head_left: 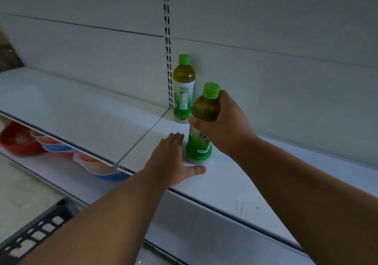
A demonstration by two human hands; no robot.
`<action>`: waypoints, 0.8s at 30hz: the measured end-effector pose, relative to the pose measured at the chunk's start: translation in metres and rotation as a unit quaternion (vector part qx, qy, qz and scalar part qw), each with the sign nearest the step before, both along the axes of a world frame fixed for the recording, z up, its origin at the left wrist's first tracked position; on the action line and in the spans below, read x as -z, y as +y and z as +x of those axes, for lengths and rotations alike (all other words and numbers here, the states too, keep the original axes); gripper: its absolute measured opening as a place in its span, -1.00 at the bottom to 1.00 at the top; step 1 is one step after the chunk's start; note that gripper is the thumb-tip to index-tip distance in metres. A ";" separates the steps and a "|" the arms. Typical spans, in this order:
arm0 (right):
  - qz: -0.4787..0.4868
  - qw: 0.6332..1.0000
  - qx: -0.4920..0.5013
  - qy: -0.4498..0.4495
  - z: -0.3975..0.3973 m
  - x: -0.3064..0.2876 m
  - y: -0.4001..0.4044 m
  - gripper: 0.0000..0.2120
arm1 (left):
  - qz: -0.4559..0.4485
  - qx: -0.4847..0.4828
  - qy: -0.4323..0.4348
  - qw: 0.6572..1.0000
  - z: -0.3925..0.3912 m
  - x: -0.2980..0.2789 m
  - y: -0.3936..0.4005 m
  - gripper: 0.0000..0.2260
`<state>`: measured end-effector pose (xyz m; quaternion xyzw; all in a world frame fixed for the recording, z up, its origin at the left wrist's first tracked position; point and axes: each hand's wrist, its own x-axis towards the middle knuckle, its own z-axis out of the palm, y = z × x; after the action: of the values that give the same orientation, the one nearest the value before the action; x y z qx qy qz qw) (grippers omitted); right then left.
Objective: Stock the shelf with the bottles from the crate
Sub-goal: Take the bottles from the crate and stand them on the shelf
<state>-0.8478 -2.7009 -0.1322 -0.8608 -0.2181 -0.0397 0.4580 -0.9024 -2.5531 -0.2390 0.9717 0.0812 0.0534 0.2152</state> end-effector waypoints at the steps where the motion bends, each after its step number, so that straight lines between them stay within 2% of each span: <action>1: 0.005 1.000 0.013 0.000 0.004 0.004 0.002 -0.42 | 0.018 -0.001 0.010 1.000 0.006 0.008 0.001 0.14; 6: 0.000 1.000 0.024 -0.010 0.000 0.027 0.007 -0.20 | 0.101 -0.012 0.053 0.993 0.017 0.025 -0.003 0.23; 11: -0.007 0.998 0.059 -0.018 0.001 0.035 0.014 -0.25 | 0.137 -0.010 0.066 0.988 0.015 0.025 -0.004 0.20; 24: -0.022 0.990 0.122 -0.066 0.112 0.037 0.052 -0.16 | 0.125 -0.029 0.057 0.990 0.015 0.029 -0.005 0.20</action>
<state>-0.7362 -2.6490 -0.1691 -0.8862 -0.1422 -0.1471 0.4157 -0.8876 -2.5582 -0.2679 0.9897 0.1137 0.0139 0.0855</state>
